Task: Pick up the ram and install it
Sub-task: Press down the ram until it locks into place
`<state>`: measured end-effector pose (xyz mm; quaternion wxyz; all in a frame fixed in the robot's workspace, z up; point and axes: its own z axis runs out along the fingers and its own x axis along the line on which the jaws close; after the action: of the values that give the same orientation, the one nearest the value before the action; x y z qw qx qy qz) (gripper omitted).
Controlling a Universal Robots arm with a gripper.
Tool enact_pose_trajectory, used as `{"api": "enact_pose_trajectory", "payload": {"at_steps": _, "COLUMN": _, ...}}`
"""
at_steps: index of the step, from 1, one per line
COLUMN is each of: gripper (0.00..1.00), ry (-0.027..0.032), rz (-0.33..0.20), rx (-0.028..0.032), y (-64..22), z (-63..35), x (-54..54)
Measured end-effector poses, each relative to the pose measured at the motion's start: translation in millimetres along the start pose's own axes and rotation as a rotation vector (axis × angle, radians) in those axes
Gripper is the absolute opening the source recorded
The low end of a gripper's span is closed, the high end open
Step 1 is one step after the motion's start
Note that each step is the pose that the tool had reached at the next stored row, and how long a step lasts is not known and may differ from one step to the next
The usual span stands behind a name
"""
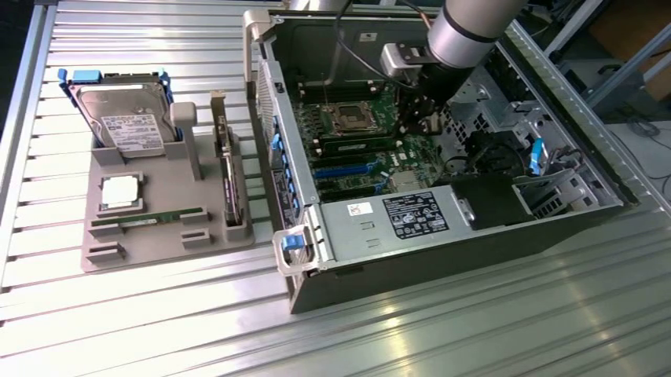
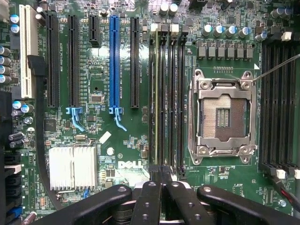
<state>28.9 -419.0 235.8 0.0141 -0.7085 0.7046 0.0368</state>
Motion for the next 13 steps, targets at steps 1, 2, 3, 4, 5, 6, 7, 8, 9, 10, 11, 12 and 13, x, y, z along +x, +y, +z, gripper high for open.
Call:
{"api": "enact_pose_trajectory", "payload": {"at_steps": 1, "gripper": 0.11, "ry": 0.0001, "rz": 0.000, "rx": 0.0000, "y": 0.0, "z": 0.3, "x": 0.1}}
{"api": "enact_pose_trajectory", "payload": {"at_steps": 2, "gripper": 0.11, "ry": 0.0002, "rz": 0.000, "rx": 0.0000, "y": 0.0, "z": 0.3, "x": 0.1}}
{"api": "enact_pose_trajectory", "payload": {"at_steps": 3, "gripper": 0.11, "ry": 0.0003, "rz": 0.000, "rx": -0.0001, "y": 0.0, "z": 0.3, "x": 0.1}}
{"api": "enact_pose_trajectory", "payload": {"at_steps": 4, "gripper": 0.11, "ry": -0.0001, "rz": 0.000, "rx": 0.0001, "y": 0.0, "z": 1.4, "x": 0.1}}
{"api": "enact_pose_trajectory", "payload": {"at_steps": 5, "gripper": 0.11, "ry": 0.0001, "rz": 0.000, "rx": 0.0000, "y": 0.0, "z": 1.5, "x": 0.1}}
{"api": "enact_pose_trajectory", "payload": {"at_steps": 6, "gripper": 0.11, "ry": 0.0002, "rz": 0.000, "rx": 0.0000, "y": 0.0, "z": 1.5, "x": 0.1}}
{"api": "enact_pose_trajectory", "payload": {"at_steps": 7, "gripper": 0.11, "ry": 0.0003, "rz": 0.000, "rx": -0.0001, "y": 0.0, "z": 1.5, "x": 0.2}}
{"api": "enact_pose_trajectory", "payload": {"at_steps": 8, "gripper": 0.11, "ry": 0.0000, "rz": 0.000, "rx": 0.0000, "y": -0.1, "z": 1.9, "x": 0.2}}
{"api": "enact_pose_trajectory", "payload": {"at_steps": 9, "gripper": 0.11, "ry": 0.0001, "rz": 0.000, "rx": 0.0000, "y": -0.1, "z": 2.7, "x": 0.2}}
{"api": "enact_pose_trajectory", "payload": {"at_steps": 10, "gripper": 0.11, "ry": 0.0003, "rz": 0.000, "rx": -0.0001, "y": -0.1, "z": 3.0, "x": 0.3}}
{"api": "enact_pose_trajectory", "payload": {"at_steps": 11, "gripper": 0.11, "ry": 0.0003, "rz": 0.000, "rx": -0.0001, "y": -0.1, "z": 3.0, "x": 0.3}}
{"api": "enact_pose_trajectory", "payload": {"at_steps": 12, "gripper": 0.11, "ry": 0.0003, "rz": 0.000, "rx": -0.0001, "y": -0.1, "z": 3.1, "x": 0.3}}
{"api": "enact_pose_trajectory", "payload": {"at_steps": 13, "gripper": 0.11, "ry": 0.0001, "rz": 0.000, "rx": -0.0001, "y": -0.1, "z": 3.2, "x": 0.3}}
